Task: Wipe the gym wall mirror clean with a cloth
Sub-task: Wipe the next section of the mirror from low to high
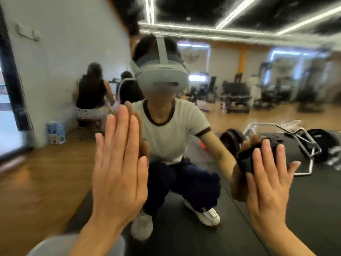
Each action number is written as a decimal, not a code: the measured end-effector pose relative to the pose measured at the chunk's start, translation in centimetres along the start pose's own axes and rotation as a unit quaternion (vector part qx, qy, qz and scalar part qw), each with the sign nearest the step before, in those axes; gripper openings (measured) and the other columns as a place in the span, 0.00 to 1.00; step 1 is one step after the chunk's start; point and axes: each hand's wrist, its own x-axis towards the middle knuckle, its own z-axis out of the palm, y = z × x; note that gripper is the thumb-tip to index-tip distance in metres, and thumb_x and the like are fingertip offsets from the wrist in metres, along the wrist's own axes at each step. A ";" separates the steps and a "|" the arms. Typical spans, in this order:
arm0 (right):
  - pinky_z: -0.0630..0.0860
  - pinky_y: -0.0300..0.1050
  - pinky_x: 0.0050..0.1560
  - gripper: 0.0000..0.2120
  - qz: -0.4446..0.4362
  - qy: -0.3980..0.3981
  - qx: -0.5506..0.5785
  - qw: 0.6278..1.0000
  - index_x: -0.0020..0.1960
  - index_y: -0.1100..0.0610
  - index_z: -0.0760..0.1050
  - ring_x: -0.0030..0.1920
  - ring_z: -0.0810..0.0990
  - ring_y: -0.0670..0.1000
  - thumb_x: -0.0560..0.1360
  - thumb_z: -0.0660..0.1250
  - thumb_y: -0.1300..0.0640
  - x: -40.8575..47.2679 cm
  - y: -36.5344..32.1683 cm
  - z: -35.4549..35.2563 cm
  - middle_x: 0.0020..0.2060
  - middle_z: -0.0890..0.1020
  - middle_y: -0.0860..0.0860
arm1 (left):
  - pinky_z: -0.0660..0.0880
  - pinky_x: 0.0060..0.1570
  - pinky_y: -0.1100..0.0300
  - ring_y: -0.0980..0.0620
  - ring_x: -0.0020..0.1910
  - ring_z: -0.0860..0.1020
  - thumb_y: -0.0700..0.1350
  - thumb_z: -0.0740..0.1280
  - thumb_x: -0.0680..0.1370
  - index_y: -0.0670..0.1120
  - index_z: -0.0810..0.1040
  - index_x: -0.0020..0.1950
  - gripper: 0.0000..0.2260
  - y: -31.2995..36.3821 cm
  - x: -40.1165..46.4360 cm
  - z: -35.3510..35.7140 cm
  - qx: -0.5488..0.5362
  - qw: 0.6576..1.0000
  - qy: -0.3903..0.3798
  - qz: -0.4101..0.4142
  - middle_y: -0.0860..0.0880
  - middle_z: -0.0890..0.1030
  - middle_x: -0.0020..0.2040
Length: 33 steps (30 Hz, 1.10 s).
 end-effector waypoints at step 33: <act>0.41 0.54 0.80 0.25 -0.038 0.007 -0.019 0.999 0.83 0.53 0.47 0.81 0.47 0.51 0.87 0.47 0.53 -1.7 2.6 0.4 0.82 0.47 0.48 | 0.45 0.80 0.51 0.46 0.82 0.48 0.42 0.54 0.82 0.40 0.50 0.82 0.29 12.4 1.6 7.7 -0.042 0.996 -0.048 0.065 0.43 0.49 0.83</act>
